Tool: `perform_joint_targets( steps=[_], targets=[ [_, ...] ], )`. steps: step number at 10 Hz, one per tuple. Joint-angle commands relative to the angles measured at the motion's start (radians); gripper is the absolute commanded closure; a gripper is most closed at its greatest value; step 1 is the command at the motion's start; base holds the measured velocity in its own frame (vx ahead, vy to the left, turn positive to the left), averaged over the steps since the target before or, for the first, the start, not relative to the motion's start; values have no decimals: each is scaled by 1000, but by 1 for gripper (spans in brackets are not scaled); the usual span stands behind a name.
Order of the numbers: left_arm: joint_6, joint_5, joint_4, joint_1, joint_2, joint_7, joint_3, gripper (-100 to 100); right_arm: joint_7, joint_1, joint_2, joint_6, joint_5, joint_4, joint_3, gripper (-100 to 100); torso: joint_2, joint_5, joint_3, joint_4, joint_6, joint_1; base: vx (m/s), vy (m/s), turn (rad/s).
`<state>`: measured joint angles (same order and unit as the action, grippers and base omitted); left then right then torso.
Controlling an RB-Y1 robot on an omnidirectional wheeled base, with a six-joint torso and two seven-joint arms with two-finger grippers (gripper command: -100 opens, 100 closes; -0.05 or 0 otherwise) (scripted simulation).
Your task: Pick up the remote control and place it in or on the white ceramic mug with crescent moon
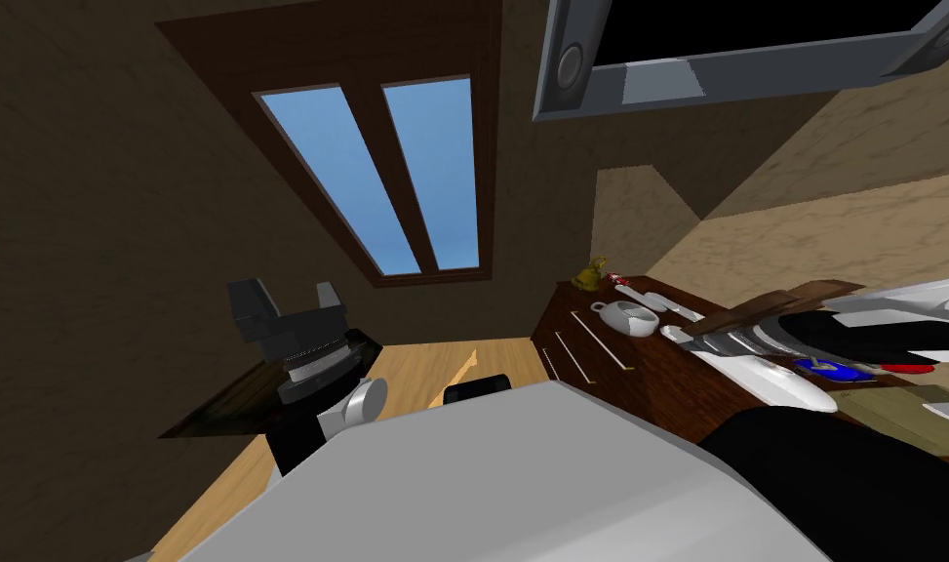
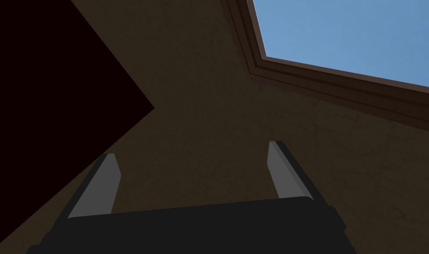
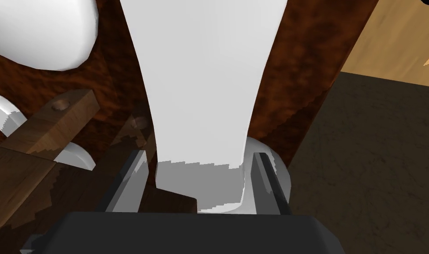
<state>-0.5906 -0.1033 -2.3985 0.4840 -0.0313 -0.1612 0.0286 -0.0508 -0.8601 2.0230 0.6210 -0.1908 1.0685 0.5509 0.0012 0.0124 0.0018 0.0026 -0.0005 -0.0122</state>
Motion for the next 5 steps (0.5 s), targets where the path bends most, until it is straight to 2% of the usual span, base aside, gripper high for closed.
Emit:
perform_joint_targets(
  steps=[1, 2, 5],
  targets=[
    [0, 0, 0, 0, 0, 0, 0, 0, -42, -13, 38, 9, -11, -19, 14, 100, 0, 0, 0, 0, 0, 0, -10, 37, -8],
    [0, 0, 0, 0, 0, 0, 0, 0, -42, -13, 38, 9, -11, -19, 14, 100, 0, 2, 0, 0, 0, -2, -10, 35, -9],
    [0, 0, 0, 0, 0, 0, 0, 0, -87, -29, 99, 19, -52, -38, 50, 100, 1, 5, 1, 1, 2, -5, -9, 29, -20]
  ],
)
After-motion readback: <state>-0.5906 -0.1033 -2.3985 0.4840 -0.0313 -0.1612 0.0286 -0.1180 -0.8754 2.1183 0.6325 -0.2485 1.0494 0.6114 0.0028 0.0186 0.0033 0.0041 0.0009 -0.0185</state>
